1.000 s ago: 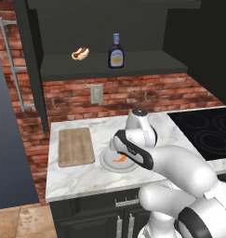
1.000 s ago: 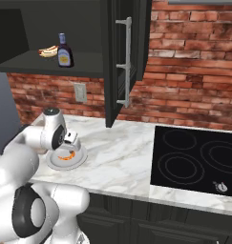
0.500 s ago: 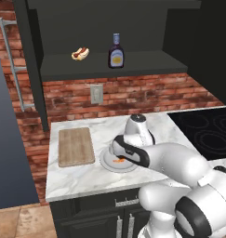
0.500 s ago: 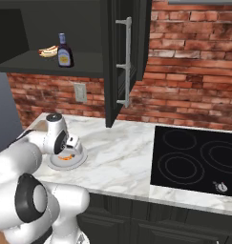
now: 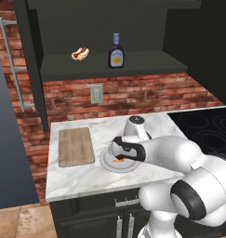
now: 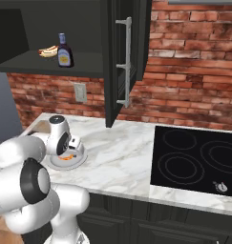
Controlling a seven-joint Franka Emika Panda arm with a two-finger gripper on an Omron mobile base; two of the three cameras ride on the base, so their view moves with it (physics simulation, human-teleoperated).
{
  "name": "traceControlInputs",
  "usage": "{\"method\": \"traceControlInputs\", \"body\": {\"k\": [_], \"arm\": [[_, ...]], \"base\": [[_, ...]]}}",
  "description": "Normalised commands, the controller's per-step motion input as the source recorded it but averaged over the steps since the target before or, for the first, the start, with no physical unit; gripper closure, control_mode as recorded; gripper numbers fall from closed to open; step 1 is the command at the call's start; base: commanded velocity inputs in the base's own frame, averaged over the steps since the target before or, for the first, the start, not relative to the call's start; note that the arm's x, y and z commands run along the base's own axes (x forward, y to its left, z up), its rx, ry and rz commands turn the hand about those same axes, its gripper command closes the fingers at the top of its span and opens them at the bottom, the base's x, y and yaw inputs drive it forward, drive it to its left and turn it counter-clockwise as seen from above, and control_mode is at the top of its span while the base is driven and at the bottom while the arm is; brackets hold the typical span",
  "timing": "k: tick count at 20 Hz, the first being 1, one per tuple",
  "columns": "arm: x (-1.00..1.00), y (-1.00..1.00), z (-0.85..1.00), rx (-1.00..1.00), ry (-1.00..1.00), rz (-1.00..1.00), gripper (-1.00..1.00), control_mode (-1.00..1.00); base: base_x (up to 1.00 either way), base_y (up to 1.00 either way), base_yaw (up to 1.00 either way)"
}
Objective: Pick the shrimp from the plate and place it on the cutting board. Then pick the condiment bottle from the cabinet and place it next to the cutting board.
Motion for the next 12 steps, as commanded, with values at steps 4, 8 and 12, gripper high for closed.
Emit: {"method": "traceControlInputs", "body": {"k": [4, 8, 12], "arm": [[0.18, 0.00, -0.09, 0.00, 0.00, 0.00, -1.00, -1.00], [0.17, 0.00, -0.09, 0.00, 0.00, 0.00, -1.00, -1.00], [0.15, 0.00, -0.09, 0.00, 0.00, 0.00, -1.00, -1.00]], "base": [[0.00, 0.00, 0.00], [0.00, 0.00, 0.00], [0.00, 0.00, 0.00]]}}
